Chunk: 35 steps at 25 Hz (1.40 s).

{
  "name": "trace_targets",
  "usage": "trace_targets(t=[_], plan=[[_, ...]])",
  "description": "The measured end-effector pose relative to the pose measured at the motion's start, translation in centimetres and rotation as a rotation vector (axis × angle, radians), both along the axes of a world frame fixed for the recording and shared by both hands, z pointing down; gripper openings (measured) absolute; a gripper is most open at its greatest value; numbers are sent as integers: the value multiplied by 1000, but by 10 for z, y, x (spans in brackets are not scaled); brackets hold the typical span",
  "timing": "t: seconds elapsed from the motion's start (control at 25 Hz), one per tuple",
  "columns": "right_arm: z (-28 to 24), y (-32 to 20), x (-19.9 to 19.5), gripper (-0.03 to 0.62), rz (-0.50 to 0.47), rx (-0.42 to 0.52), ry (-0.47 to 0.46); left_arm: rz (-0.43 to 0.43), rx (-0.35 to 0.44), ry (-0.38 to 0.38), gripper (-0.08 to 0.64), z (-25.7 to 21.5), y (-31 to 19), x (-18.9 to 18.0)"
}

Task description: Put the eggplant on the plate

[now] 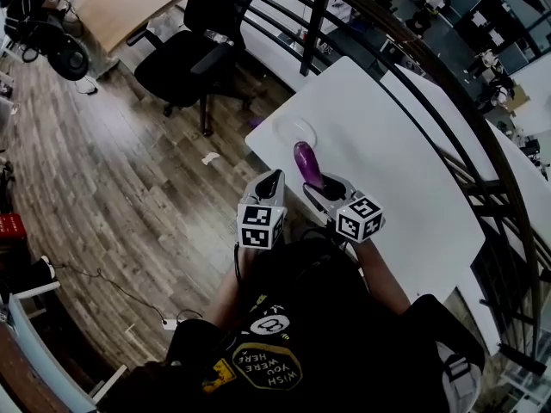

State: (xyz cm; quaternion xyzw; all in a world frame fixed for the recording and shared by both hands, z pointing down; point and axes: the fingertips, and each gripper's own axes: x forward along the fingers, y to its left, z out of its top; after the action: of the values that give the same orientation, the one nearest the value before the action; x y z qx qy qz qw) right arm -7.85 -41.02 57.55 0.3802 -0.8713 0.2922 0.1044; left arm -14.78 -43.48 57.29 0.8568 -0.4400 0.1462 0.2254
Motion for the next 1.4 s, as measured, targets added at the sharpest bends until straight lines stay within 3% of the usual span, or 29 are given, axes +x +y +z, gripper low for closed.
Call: trace_targets(t=[0.32, 0.72, 0.92, 1.24, 1.4], plan=[[44, -40, -3, 179, -73, -29, 137, -5, -56, 24, 5, 37, -37, -7], [135, -128, 8, 179, -326, 45, 479, -47, -99, -29, 5, 63, -68, -8], [196, -160, 10, 179, -422, 3, 600, -104, -136, -49, 5, 70, -67, -24], [253, -183, 14, 179, -455, -48, 776, -181, -170, -66, 5, 77, -57, -52], [260, -183, 13, 202, -424, -72, 789, -197, -185, -90, 5, 82, -55, -63]])
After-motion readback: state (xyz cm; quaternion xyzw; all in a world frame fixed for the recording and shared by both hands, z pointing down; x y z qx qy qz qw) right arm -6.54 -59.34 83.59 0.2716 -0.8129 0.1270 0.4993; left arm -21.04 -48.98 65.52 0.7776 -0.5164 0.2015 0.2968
